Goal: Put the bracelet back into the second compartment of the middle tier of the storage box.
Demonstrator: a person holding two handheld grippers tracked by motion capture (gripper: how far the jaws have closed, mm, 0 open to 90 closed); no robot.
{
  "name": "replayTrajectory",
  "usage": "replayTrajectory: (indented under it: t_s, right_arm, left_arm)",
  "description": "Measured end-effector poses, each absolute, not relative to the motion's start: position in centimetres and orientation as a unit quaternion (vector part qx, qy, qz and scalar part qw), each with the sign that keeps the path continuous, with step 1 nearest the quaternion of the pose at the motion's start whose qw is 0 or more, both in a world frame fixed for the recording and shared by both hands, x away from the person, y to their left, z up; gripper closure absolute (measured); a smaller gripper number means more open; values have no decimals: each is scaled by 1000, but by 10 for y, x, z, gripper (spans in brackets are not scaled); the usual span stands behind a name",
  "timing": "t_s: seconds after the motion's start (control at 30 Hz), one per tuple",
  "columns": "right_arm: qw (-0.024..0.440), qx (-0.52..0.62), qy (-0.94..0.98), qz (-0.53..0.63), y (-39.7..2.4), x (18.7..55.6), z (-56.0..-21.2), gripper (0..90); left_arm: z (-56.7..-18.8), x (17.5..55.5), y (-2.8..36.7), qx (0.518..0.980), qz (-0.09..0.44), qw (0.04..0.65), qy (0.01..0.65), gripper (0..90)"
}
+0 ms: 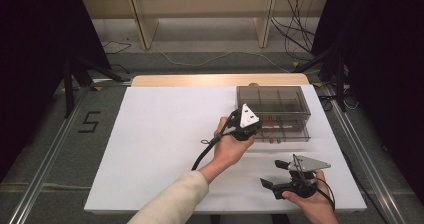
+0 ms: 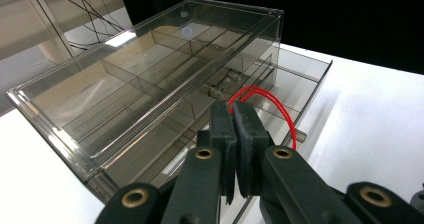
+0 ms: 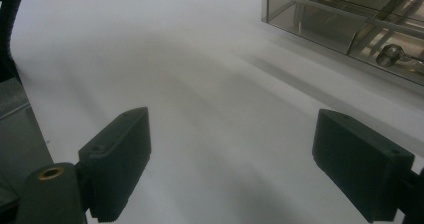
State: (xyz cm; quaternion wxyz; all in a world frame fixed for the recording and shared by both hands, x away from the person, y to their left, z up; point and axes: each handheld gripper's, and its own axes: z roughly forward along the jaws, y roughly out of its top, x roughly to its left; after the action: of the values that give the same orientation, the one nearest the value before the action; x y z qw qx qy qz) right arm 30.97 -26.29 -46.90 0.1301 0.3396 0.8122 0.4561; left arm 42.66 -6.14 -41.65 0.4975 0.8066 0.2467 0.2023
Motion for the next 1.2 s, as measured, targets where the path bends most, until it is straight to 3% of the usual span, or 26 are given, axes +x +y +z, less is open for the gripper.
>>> replayTrajectory:
  t_s: [1.2]
  right_arm:
    - [129, 339, 812, 457, -263, 310, -469, 165]
  left_arm:
    - [-437, 442, -83, 819, 230, 467, 240, 875]
